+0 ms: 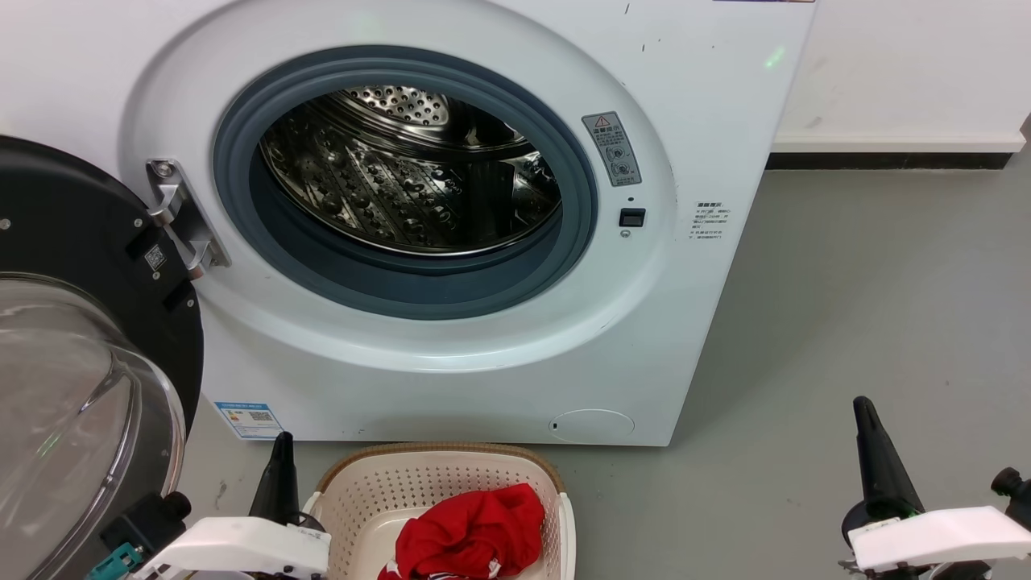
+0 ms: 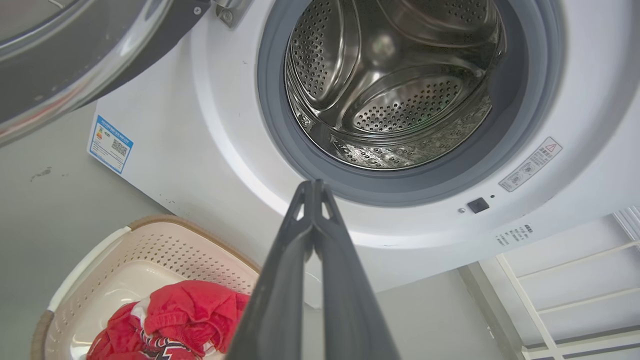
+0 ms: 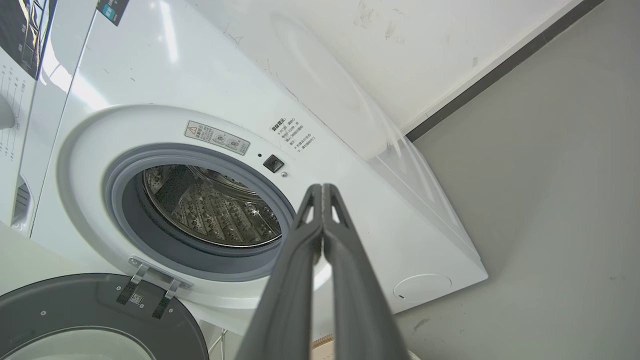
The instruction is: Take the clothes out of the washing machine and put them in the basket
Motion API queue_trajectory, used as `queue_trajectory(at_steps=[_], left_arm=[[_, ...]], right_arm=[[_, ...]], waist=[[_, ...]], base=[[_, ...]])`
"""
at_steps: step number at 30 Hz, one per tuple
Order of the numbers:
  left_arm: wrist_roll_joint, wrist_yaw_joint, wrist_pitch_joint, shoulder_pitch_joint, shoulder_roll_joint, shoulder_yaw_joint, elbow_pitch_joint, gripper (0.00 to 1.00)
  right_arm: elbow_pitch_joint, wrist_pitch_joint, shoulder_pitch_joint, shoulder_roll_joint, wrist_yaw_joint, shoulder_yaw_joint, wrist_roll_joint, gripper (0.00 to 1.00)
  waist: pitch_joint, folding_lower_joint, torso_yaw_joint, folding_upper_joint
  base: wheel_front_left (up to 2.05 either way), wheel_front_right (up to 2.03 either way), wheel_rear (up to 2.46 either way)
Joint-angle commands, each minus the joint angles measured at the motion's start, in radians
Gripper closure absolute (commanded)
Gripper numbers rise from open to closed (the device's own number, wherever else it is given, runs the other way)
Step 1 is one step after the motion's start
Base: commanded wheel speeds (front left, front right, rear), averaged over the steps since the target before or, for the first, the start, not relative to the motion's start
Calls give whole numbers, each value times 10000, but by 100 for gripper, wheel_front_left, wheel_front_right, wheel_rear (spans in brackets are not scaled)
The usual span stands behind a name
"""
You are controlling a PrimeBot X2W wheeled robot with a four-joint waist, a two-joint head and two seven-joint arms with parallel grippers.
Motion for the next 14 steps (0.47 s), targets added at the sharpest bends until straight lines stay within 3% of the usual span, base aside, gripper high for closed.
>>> queue_trajectory(at_steps=[1,14], left_arm=[[-440,-96,101,-310,4,72,-61,100],[-1955,-272,469,-500,2,208,84,100]], right_arm=[[-1,88,-277,-86,0,-25,473,100],[276,439,-556,-103,0,-97,2009,100]], waist=[[-2,0,0,0],[-14,0,1,0]], base=[[0,0,0],[0,0,0]])
